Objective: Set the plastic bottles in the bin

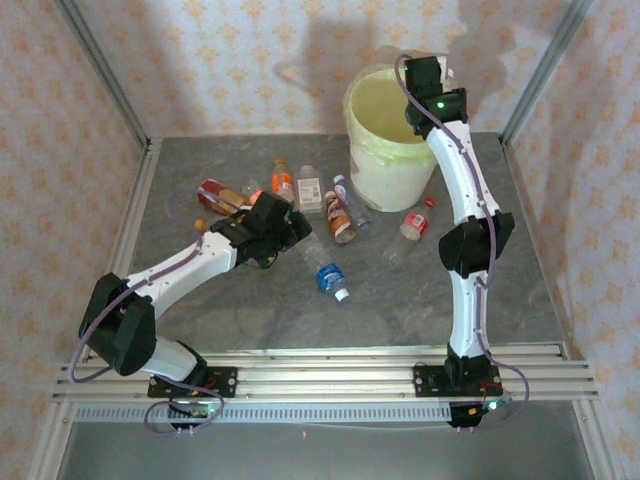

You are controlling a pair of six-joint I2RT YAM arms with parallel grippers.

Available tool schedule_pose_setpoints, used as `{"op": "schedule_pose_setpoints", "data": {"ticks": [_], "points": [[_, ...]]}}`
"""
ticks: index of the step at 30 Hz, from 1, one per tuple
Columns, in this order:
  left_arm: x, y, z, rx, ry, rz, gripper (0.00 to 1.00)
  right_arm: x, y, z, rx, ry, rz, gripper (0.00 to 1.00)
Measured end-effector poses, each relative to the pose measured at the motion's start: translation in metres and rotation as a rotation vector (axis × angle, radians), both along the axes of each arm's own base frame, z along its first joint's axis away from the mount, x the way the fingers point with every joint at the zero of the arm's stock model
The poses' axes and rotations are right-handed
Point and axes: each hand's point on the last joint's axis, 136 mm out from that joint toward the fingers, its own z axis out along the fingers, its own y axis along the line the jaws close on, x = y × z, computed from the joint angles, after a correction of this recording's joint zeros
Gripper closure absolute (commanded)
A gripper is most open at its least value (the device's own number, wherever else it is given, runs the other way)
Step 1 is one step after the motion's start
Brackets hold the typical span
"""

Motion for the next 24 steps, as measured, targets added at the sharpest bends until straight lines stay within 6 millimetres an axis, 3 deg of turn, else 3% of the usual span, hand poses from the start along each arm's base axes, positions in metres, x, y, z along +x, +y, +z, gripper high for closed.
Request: {"op": "schedule_pose_setpoints", "data": {"ticks": [11, 19, 24], "points": [[-0.002, 0.004, -0.002, 0.020, 0.008, 0.001, 0.00, -0.014, 0.002, 0.005, 0.044, 0.007, 0.017, 0.16], [0.000, 0.002, -0.008, 0.032, 0.026, 0.000, 0.00, -0.067, 0.007, 0.052, 0.168, -0.092, 0.091, 0.14], [0.002, -0.002, -0.016, 0.033, 0.054, -0.008, 0.00, -0.105, 0.015, 0.066, 0.279, -0.166, 0.169, 0.13]]}}
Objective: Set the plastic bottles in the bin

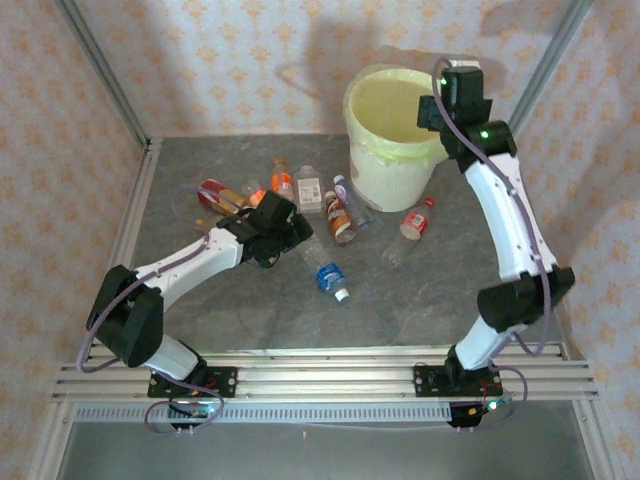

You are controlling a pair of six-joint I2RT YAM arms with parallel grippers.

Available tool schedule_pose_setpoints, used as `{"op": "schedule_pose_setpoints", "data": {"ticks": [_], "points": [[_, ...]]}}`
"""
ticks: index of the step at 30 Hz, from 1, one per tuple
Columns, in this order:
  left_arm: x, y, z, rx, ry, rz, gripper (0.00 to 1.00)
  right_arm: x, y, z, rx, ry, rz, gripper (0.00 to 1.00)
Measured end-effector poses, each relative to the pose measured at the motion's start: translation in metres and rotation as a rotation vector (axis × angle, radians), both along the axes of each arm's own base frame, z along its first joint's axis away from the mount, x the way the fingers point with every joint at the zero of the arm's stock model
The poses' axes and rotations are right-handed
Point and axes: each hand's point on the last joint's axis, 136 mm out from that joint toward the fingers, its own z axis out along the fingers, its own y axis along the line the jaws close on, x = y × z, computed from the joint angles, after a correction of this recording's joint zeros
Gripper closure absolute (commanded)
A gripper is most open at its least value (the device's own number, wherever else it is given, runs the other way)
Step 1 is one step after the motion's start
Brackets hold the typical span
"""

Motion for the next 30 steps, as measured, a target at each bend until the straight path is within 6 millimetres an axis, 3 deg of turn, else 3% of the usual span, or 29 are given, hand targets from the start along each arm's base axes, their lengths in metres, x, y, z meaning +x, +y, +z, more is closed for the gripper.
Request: {"op": "schedule_pose_setpoints", "data": {"ticks": [3, 10, 13, 18, 25, 30], "points": [[0.002, -0.004, -0.006, 0.000, 0.019, -0.007, 0.00, -0.027, 0.007, -0.012, 0.076, -0.021, 0.060, 0.12], [0.009, -0.020, -0.012, -0.001, 0.050, -0.030, 0.00, -0.100, 0.040, -0.072, 0.297, -0.048, 0.282, 0.04], [0.010, -0.022, -0.012, 0.003, 0.058, -0.030, 0.00, -0.123, 0.047, -0.087, 0.368, -0.067, 0.337, 0.03], [0.012, -0.022, -0.012, 0.005, 0.067, -0.008, 0.00, -0.146, 0.076, -0.110, 0.468, -0.064, 0.478, 0.01], [0.013, -0.008, -0.012, 0.064, 0.056, 0.049, 0.00, -0.175, 0.151, -0.171, 0.511, 0.100, 0.668, 0.01], [0.012, -0.001, -0.005, 0.082, 0.038, 0.064, 0.00, -0.182, 0.186, -0.210, 0.498, 0.181, 0.697, 0.01]]}}
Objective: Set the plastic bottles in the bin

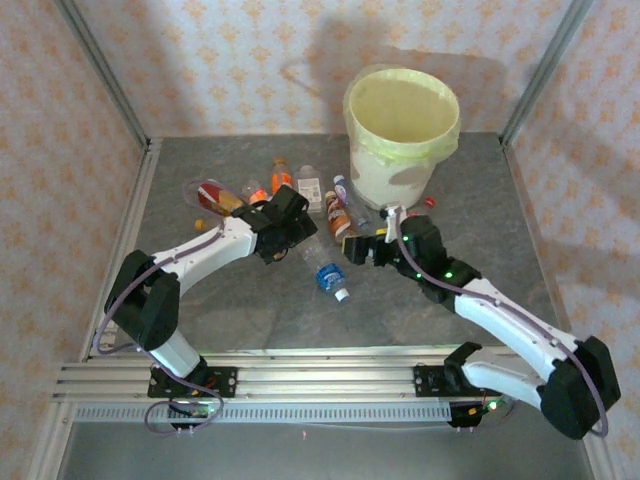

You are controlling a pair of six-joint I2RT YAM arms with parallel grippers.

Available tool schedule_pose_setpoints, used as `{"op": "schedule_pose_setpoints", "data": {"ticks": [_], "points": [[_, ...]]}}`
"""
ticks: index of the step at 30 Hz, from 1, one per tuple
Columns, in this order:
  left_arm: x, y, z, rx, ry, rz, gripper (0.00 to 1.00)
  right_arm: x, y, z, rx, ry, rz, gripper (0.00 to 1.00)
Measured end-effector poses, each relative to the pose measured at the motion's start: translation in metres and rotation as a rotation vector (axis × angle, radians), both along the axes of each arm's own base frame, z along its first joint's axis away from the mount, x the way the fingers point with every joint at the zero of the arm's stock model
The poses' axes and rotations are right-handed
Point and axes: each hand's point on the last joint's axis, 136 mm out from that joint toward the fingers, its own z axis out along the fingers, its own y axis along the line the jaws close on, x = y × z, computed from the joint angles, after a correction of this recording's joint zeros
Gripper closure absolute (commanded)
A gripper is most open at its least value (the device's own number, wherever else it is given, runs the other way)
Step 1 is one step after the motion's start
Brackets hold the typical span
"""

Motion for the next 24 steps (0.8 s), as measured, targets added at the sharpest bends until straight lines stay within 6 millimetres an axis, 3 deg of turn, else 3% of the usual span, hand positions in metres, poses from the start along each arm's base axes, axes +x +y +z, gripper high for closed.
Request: {"op": "schedule_pose_setpoints", "data": {"ticks": [13, 21, 24], "points": [[0.000, 0.004, 0.004, 0.005, -0.011, 0.018, 0.00, -0.025, 0.067, -0.095, -0.229, 0.082, 0.139, 0.01], [-0.008, 0.011, 0.016, -0.017, -0.040, 0.040, 0.00, -0.024, 0.103, -0.126, -0.430, 0.017, 0.213, 0.01], [-0.014, 0.014, 0.012, -0.016, -0.031, 0.049, 0.00, -0.023, 0.107, -0.133, -0.471, 0.001, 0.210, 0.02]]}}
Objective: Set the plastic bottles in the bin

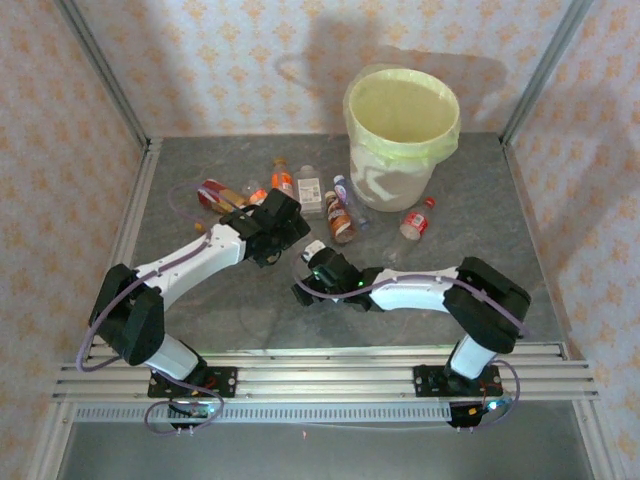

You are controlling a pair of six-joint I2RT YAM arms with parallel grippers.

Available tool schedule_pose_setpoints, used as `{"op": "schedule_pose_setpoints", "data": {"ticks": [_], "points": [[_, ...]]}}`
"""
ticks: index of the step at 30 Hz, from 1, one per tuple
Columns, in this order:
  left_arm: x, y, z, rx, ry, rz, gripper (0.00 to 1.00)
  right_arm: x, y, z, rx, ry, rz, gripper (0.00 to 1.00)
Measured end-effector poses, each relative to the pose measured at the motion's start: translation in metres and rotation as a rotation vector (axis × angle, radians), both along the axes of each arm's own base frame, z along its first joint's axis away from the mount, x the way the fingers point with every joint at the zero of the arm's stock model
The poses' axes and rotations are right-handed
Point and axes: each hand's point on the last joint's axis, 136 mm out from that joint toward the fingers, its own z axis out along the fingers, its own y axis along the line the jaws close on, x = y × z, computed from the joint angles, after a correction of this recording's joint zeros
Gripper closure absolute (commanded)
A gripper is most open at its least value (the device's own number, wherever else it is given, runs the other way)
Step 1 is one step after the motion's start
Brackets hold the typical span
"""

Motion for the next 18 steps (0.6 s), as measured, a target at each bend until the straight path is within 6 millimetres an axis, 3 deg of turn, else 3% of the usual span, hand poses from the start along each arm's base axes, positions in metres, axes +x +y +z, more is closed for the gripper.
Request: {"op": "schedule_pose_setpoints", "data": {"ticks": [7, 12, 18], "points": [[-0.003, 0.002, -0.005, 0.004, 0.013, 0.005, 0.00, 0.006, -0.010, -0.018, -0.070, -0.014, -0.043, 0.05], [-0.003, 0.002, -0.005, 0.003, 0.013, 0.004, 0.00, 0.007, -0.015, -0.027, -0.092, -0.001, -0.072, 0.19], [-0.004, 0.001, -0.005, -0.001, 0.017, 0.001, 0.00, 0.010, -0.016, -0.027, -0.090, 0.002, -0.110, 0.28]]}}
